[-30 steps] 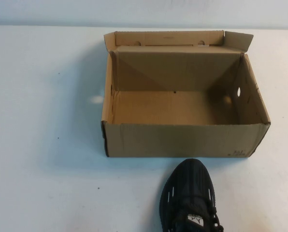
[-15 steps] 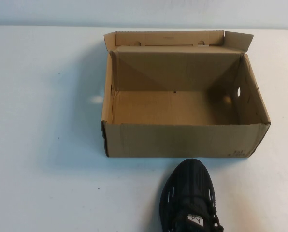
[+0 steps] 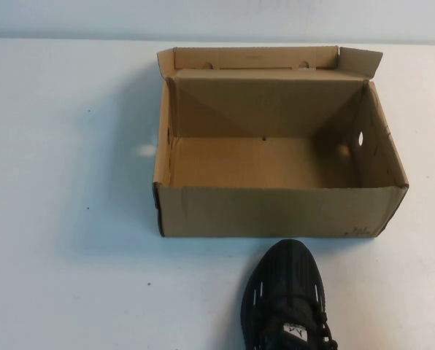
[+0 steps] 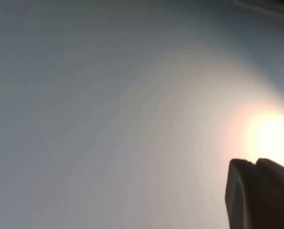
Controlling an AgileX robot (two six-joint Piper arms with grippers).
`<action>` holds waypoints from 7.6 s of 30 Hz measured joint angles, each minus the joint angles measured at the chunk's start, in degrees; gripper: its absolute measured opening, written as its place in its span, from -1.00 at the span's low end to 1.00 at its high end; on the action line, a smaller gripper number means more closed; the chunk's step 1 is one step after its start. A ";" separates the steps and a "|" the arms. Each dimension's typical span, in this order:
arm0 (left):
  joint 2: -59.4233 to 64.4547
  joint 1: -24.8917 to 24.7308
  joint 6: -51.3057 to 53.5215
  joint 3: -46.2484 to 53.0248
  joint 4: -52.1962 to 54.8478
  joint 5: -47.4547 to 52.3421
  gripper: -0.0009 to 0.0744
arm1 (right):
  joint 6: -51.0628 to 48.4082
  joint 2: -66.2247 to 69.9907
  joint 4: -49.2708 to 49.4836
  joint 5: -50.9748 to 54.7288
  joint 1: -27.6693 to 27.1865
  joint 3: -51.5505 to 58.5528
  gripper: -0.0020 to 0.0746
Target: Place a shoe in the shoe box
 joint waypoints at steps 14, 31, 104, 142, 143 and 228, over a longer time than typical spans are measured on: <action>0.00 0.00 -0.57 -1.84 -1.53 -2.57 -0.99 | 0.00 0.00 1.10 -18.89 0.00 0.00 -0.99; 2.81 0.00 -3.07 -33.39 -2.78 32.37 -0.99 | 4.03 3.50 6.58 12.49 0.00 -39.74 -0.99; 44.99 0.00 15.76 -48.38 -22.67 106.65 -0.99 | -14.96 80.80 -6.41 81.83 43.87 -56.55 0.12; 44.99 0.00 36.48 -51.48 -35.44 102.09 -0.09 | -8.29 82.84 -1.84 101.06 43.90 -94.03 -0.96; 44.99 0.00 36.95 -52.00 -35.52 101.44 0.06 | -6.86 82.84 -2.94 101.06 43.90 -94.68 -0.96; 63.01 -9.21 61.45 -53.53 -40.84 81.62 0.43 | 17.26 112.35 -2.58 103.74 38.05 -133.85 -0.96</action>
